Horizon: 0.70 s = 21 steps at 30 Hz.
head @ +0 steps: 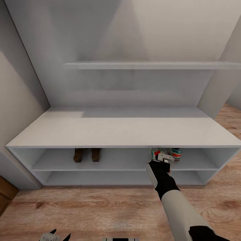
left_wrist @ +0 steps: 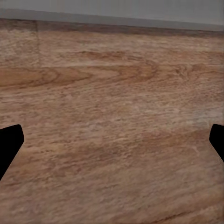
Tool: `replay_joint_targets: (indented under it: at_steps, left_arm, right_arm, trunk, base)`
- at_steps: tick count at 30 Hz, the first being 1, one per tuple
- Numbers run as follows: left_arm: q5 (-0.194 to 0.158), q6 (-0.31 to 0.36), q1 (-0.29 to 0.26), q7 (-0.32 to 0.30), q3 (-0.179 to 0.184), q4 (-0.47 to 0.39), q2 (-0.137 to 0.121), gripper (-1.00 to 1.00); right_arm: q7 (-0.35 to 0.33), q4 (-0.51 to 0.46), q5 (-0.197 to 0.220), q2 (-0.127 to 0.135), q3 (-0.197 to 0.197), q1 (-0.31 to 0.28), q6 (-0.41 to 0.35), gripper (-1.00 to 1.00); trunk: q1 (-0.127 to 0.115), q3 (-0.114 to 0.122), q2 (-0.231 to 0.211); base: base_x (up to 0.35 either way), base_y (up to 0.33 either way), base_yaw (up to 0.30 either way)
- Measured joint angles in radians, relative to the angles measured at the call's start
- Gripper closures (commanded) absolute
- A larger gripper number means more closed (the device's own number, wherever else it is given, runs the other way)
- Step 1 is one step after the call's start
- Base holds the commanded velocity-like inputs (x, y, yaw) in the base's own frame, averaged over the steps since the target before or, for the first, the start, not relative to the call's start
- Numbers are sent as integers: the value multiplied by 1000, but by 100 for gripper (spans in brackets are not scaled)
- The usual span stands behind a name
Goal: Pick up the two gym shoes and the two sandals from the corridor floor and place them onto the hallstand (shoe rack) in the corridor, making sure they are on the rack and not on the floor. Arrange them so the two gym shoes are next to each other and the two sandals are next to each other.
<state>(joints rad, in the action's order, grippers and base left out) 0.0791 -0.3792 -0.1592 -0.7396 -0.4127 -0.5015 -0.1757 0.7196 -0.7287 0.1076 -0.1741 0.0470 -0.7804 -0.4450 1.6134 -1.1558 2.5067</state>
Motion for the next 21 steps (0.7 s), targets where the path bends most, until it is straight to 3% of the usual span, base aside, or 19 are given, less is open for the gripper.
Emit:
replay_joint_targets:
  at_steps: [5, 21]
  left_arm:
    - [0, 0, 0, 0, 0, 0, 0, -100]
    - [0, 0, 0, 0, 0, 0, 0, -100]
  right_arm:
    - [0, 0, 0, 0, 0, 0, 0, 100]
    - [0, 0, 0, 0, 0, 0, 0, 100]
  trunk:
    - [0, 0, 0]
    - [0, 0, 0]
  base:
    - [162, -104, 0]
    - [39, -38, 0]
